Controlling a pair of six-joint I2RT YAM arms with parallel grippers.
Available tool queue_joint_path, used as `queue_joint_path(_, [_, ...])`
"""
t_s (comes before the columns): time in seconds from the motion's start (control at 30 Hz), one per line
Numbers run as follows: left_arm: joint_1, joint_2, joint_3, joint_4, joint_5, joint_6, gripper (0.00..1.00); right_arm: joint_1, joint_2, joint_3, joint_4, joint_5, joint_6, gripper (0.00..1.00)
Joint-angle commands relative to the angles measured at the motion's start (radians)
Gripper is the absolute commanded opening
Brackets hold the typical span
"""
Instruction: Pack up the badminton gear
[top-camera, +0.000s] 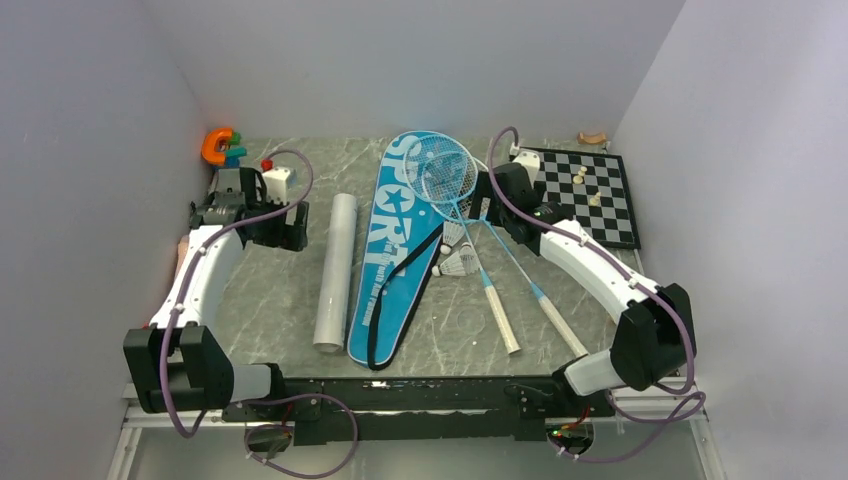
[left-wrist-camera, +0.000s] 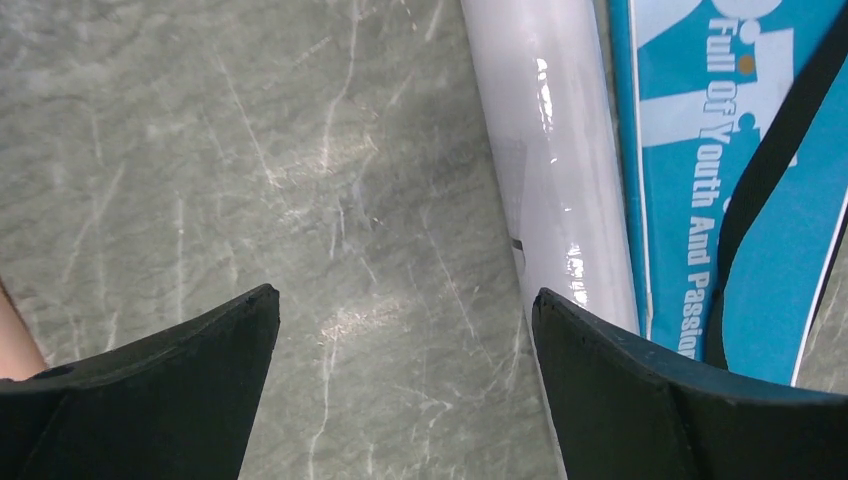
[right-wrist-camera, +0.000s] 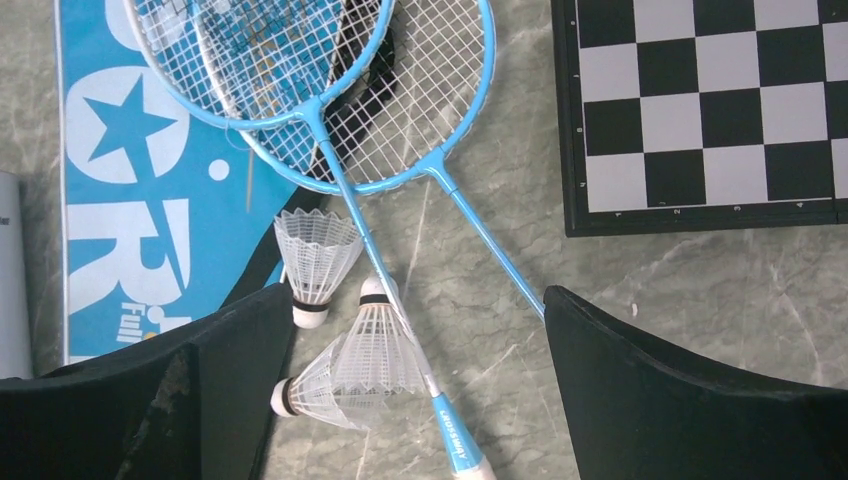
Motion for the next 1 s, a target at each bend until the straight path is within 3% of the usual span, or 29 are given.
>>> queue_joint_path(0.0, [-0.019,0.042,-0.026,-0.009,0.039,0.012,0.99,0.016,0.039,0.061,-0.028,-0.002,-0.019,1.0])
queue_joint_path(0.47, [-0.142,0.305,0.053,0.081,0.122,-0.074,0.99,0.06,0.054,0.074,-0.075,-0.002,-0.026,1.0])
queue_joint_path(0.97, [-0.228,0.478,0.042,0.136,0.062,-0.023,0.99,0.063,0.091,0.11,-0.064,-0.063,-0.037,1.0])
